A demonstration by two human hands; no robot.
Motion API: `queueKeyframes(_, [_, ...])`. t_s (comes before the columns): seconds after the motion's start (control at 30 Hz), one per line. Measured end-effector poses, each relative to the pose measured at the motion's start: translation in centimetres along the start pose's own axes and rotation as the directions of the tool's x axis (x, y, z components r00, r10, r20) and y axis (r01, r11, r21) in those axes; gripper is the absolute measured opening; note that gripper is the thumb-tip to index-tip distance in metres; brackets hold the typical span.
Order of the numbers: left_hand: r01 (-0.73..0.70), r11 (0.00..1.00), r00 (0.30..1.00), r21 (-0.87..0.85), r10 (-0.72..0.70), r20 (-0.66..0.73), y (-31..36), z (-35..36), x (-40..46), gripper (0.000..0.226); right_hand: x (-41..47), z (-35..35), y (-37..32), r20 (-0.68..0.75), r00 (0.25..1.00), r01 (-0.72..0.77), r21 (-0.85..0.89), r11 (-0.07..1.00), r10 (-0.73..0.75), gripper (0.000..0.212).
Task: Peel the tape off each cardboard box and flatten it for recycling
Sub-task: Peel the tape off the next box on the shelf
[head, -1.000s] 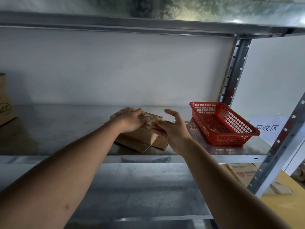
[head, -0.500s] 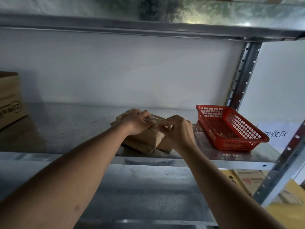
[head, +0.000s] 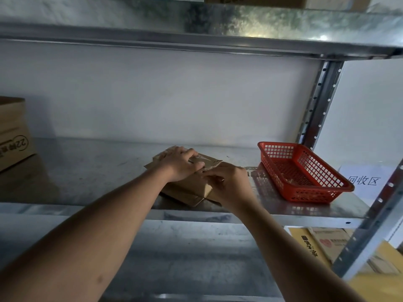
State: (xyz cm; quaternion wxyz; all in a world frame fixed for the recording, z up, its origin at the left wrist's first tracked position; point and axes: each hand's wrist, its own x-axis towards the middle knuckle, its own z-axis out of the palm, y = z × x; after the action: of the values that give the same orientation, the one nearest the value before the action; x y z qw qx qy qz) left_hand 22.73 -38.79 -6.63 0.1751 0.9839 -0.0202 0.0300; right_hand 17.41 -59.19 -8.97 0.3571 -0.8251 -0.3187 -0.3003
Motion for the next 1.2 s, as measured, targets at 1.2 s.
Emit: queueKeyframes(1.2, [-0.228,0.973,0.973,0.031,0.229,-0.030,3.5,2.9,5.5,0.064,1.9,-1.6,2.2,-0.147,0.709,-0.427,0.688,0.586,0.689,0.021])
